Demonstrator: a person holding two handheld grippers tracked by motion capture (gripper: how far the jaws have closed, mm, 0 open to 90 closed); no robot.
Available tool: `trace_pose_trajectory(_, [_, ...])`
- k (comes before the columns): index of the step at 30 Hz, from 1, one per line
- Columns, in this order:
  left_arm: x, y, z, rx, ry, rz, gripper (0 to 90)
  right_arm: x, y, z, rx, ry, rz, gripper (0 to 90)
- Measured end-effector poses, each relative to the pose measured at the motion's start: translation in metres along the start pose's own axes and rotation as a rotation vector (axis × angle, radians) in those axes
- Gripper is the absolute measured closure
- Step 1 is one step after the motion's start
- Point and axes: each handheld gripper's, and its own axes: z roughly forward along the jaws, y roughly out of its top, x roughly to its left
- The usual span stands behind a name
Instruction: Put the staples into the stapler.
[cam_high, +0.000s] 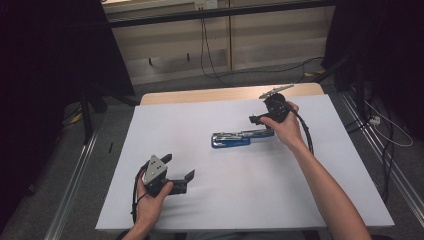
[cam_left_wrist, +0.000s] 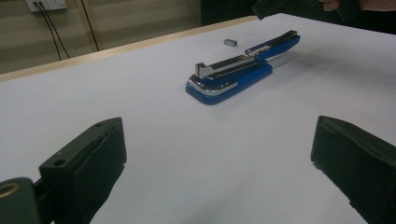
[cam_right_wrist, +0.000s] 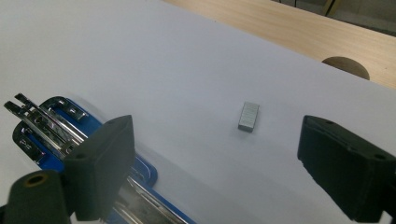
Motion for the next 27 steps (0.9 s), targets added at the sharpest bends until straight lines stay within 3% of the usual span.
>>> trace_pose_trajectory(12, [0.001, 0.0, 0.001, 0.001, -0.009, -0.003, 3.8, -0.016, 0.012, 0.018, 0.056, 0.0, 0.019, 19.9])
trace_pose_trajectory(16, [0.001, -0.001, 0.002, 0.007, -0.009, -0.011, 3.8, -0.015, 0.015, 0.025, 0.027, -0.009, 0.032, 28.0])
trace_pose_trajectory(27, [0.002, -0.001, 0.001, 0.003, -0.014, -0.007, 3.8, -0.013, 0.019, 0.05, 0.137, -0.028, 0.021, 45.2])
